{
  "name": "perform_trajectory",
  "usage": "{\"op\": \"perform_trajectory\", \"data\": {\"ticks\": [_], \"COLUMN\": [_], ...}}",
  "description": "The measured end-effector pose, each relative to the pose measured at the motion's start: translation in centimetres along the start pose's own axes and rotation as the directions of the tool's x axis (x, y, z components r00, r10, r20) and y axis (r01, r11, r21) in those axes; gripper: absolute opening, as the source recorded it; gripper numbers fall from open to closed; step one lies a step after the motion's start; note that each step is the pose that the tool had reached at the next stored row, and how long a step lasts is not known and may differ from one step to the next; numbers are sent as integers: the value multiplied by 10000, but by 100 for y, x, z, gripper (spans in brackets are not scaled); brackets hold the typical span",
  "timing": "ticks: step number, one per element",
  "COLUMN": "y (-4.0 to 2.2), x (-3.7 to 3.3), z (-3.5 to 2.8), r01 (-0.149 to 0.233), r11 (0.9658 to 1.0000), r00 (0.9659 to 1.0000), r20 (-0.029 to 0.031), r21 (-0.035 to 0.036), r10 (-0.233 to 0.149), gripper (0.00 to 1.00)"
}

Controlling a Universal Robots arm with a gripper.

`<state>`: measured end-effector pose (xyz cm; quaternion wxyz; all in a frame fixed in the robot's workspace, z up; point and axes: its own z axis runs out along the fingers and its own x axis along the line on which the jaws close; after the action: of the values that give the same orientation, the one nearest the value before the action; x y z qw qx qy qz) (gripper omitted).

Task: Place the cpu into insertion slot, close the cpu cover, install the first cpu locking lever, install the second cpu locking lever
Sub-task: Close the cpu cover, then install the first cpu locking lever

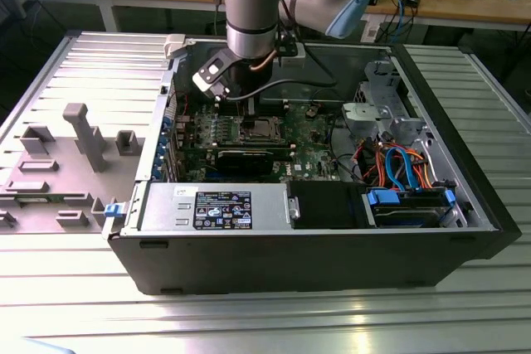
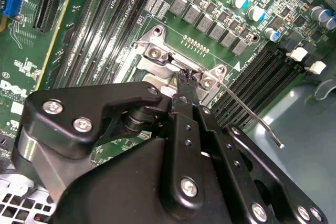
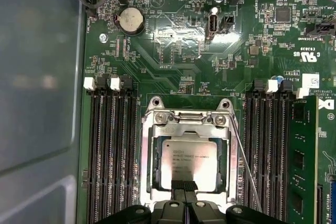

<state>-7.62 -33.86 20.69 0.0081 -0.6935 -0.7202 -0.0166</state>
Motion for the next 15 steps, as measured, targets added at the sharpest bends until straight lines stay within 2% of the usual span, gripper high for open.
{"op": "perform_trajectory", "data": {"ticks": [4, 10, 15], "y": [5, 180, 187], "x": [1, -6, -6], "z": [-32, -31, -32], "r01": [1, 0, -1], "r11": [10000, 10000, 10000], "r00": [10000, 10000, 10000], "r20": [-8, -6, -6], "r21": [-2, 0, -1], "r10": [-1, 0, 1], "gripper": [11, 11, 11]}}
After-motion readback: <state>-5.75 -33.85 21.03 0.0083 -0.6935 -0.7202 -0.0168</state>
